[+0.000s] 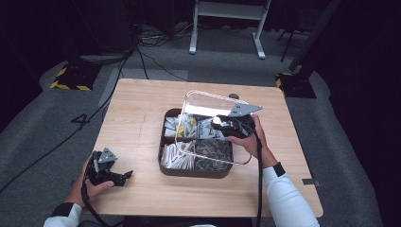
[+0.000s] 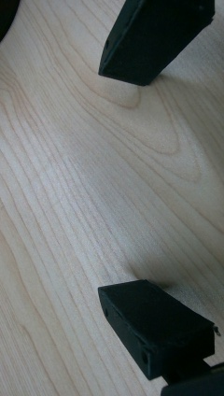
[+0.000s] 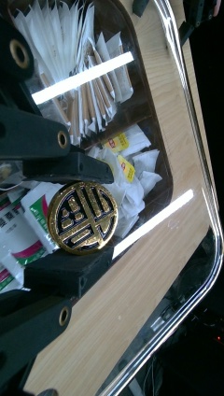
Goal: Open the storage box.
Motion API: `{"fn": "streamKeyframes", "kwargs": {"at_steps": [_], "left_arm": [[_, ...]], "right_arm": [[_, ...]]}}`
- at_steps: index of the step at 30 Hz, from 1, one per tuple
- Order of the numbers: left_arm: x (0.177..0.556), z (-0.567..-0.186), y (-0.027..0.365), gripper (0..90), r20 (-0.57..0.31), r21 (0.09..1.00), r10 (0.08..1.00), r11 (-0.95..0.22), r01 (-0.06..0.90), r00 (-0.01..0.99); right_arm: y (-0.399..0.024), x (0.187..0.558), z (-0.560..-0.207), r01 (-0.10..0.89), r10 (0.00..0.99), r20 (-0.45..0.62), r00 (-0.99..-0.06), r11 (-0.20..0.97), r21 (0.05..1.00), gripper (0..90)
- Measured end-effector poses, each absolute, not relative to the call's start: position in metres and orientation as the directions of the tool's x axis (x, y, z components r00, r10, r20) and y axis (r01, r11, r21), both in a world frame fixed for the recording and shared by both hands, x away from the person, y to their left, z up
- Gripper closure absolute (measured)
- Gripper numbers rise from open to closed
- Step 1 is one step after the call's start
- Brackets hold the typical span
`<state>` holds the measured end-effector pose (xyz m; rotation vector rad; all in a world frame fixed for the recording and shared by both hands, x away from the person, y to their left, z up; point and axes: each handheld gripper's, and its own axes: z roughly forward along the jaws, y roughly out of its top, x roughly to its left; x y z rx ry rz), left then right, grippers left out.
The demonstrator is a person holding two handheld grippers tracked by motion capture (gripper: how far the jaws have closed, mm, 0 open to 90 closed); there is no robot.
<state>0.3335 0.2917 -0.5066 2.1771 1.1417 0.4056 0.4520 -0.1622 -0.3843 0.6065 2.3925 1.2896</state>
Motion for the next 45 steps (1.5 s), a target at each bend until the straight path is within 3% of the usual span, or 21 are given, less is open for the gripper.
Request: {"fn": "streamKeyframes", "kwargs": {"at_steps": [45], "left_arm": [[0.334, -0.507, 0.292, 0.4, -0.021, 0.663, 0.818, -0.419, 0.621, 0.575]], "right_arm": [[-0.268, 0.440, -0.382, 0.269, 0.674, -0.105, -0.731, 0.427, 0.863, 58.8]]}}
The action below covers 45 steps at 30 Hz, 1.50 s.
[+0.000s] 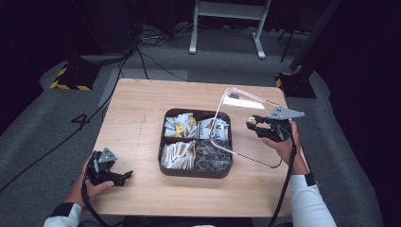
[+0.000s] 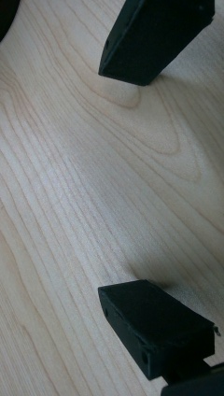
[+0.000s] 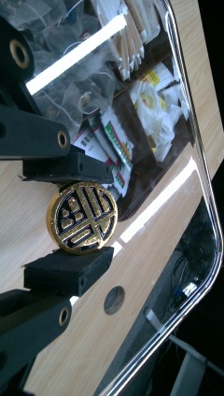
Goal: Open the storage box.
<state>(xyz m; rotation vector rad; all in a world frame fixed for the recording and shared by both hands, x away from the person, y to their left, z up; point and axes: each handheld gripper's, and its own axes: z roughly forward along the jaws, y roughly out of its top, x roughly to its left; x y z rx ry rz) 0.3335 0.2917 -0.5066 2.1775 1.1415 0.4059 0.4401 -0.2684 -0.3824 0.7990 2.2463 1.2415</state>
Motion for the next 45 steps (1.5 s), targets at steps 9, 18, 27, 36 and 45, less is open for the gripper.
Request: {"fn": "streamKeyframes", "kwargs": {"at_steps": [9, 18, 27, 36, 45], "left_arm": [[0.334, -0.507, 0.292, 0.4, -0.022, 0.663, 0.818, -0.418, 0.621, 0.575], [0.334, -0.507, 0.292, 0.4, -0.022, 0.663, 0.818, -0.418, 0.621, 0.575], [0.334, -0.507, 0.292, 0.4, -0.022, 0.663, 0.818, -0.418, 0.621, 0.574], [0.334, -0.507, 0.291, 0.3, -0.023, 0.663, 0.818, -0.417, 0.622, 0.574], [0.334, -0.507, 0.291, 0.2, -0.024, 0.662, 0.818, -0.418, 0.623, 0.575]], "right_arm": [[-0.294, 0.438, -0.389, 0.296, 0.705, -0.101, -0.702, 0.417, 0.859, 58.8], [-0.310, 0.437, -0.397, 0.323, 0.724, -0.093, -0.683, 0.414, 0.851, 58.8], [-0.329, 0.433, -0.412, 0.357, 0.741, -0.079, -0.667, 0.411, 0.839, 58.8], [-0.349, 0.427, -0.427, 0.395, 0.762, -0.050, -0.645, 0.389, 0.832, 58.8], [-0.364, 0.423, -0.443, 0.436, 0.779, -0.041, -0.626, 0.394, 0.809, 58.8]]}}
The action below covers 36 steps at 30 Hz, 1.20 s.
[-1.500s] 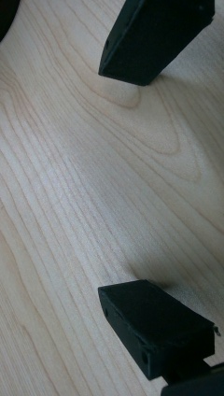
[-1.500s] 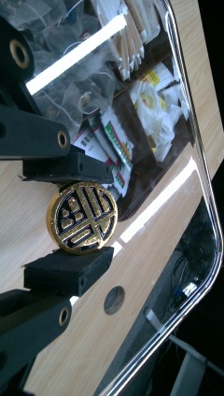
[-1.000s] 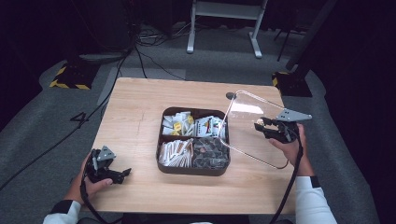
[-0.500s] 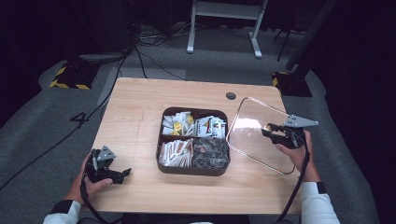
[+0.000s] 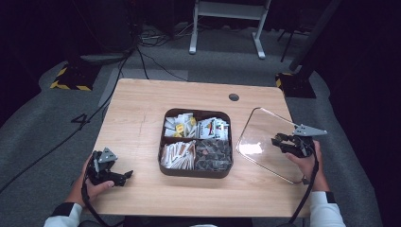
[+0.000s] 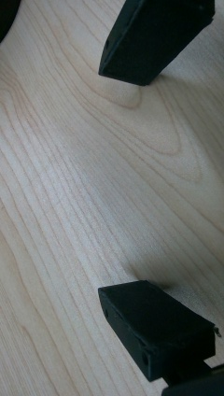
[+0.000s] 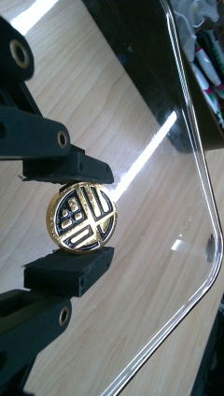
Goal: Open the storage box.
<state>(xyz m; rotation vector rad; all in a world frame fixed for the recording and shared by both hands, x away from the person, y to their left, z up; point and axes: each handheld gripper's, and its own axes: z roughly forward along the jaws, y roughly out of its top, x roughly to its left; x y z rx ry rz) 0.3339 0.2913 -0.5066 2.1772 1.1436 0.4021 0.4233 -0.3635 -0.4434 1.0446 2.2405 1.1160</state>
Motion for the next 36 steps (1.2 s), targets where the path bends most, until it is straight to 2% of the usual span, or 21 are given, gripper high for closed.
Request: {"fn": "streamKeyframes", "kwargs": {"at_steps": [26, 28, 36], "left_arm": [[0.334, -0.507, 0.291, 0.2, -0.024, 0.662, 0.818, -0.418, 0.622, 0.575], [0.334, -0.507, 0.291, 0.2, -0.023, 0.662, 0.818, -0.419, 0.622, 0.575], [0.334, -0.507, 0.291, 0.2, -0.022, 0.662, 0.818, -0.419, 0.621, 0.575]], "right_arm": [[-0.352, 0.438, -0.479, 0.545, 0.781, -0.018, -0.624, 0.452, 0.706, 58.0], [-0.355, 0.436, -0.472, 0.515, 0.779, 0.020, -0.626, 0.394, 0.762, 55.8], [-0.355, 0.433, -0.465, 0.501, 0.779, 0.019, -0.627, 0.384, 0.775, 51.6]]}}
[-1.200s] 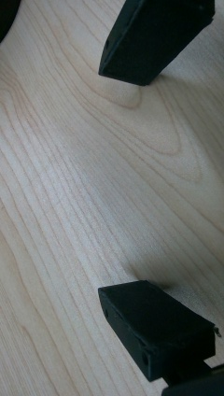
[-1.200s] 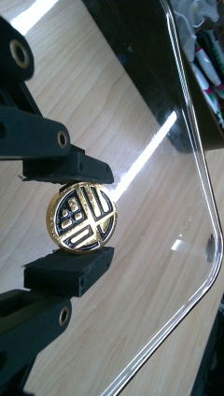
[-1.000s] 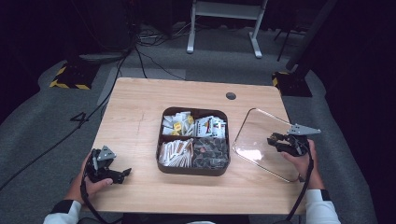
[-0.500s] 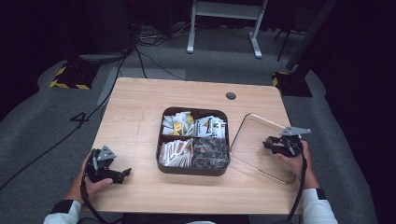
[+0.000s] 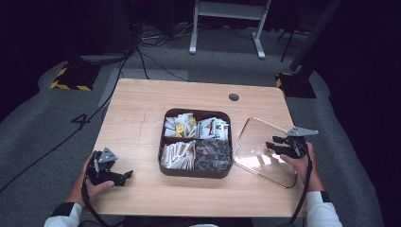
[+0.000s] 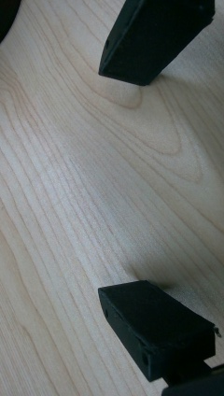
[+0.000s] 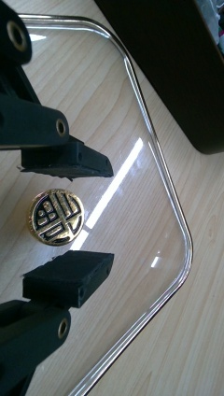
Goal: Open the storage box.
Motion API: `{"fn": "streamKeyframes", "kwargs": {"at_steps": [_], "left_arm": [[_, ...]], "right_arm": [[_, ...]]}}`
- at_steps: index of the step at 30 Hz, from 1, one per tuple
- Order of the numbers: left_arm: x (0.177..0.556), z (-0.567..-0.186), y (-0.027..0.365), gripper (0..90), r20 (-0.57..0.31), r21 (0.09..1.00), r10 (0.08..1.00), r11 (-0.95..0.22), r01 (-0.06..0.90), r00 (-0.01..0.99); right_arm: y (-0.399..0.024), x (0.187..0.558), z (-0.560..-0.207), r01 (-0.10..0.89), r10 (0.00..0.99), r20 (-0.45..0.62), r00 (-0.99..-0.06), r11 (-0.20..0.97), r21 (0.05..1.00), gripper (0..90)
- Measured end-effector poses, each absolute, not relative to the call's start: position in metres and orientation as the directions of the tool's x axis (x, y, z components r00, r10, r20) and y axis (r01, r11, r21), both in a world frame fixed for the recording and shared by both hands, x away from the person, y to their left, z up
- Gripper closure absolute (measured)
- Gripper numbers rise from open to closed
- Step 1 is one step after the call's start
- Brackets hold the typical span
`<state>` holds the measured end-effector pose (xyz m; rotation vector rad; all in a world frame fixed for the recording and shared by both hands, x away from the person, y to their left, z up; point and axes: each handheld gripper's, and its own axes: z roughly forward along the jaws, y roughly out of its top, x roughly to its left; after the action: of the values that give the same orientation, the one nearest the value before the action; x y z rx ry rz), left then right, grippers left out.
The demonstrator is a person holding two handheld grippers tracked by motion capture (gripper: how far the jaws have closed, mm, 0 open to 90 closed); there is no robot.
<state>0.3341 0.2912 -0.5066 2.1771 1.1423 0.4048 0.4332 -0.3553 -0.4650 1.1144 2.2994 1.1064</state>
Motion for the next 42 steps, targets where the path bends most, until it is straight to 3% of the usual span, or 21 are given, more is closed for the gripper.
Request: {"fn": "streamKeyframes", "kwargs": {"at_steps": [6, 12, 18, 42], "left_arm": [[0.334, -0.507, 0.291, 0.2, -0.022, 0.664, 0.818, -0.418, 0.620, 0.574], [0.334, -0.506, 0.291, 0.2, -0.022, 0.661, 0.817, -0.420, 0.621, 0.576], [0.334, -0.507, 0.291, 0.3, -0.021, 0.663, 0.820, -0.417, 0.622, 0.572], [0.334, -0.506, 0.291, 0.4, -0.021, 0.662, 0.821, -0.416, 0.624, 0.570]], "right_arm": [[-0.352, 0.433, -0.463, 0.495, 0.775, 0.016, -0.632, 0.388, 0.778, 48.2], [-0.351, 0.432, -0.455, 0.483, 0.782, 0.051, -0.621, 0.331, 0.811, 36.5], [-0.345, 0.429, -0.446, 0.463, 0.787, 0.035, -0.616, 0.326, 0.824, 32.1], [-0.292, 0.437, -0.420, 0.384, 0.727, -0.009, -0.687, 0.373, 0.844, 32.2]]}}
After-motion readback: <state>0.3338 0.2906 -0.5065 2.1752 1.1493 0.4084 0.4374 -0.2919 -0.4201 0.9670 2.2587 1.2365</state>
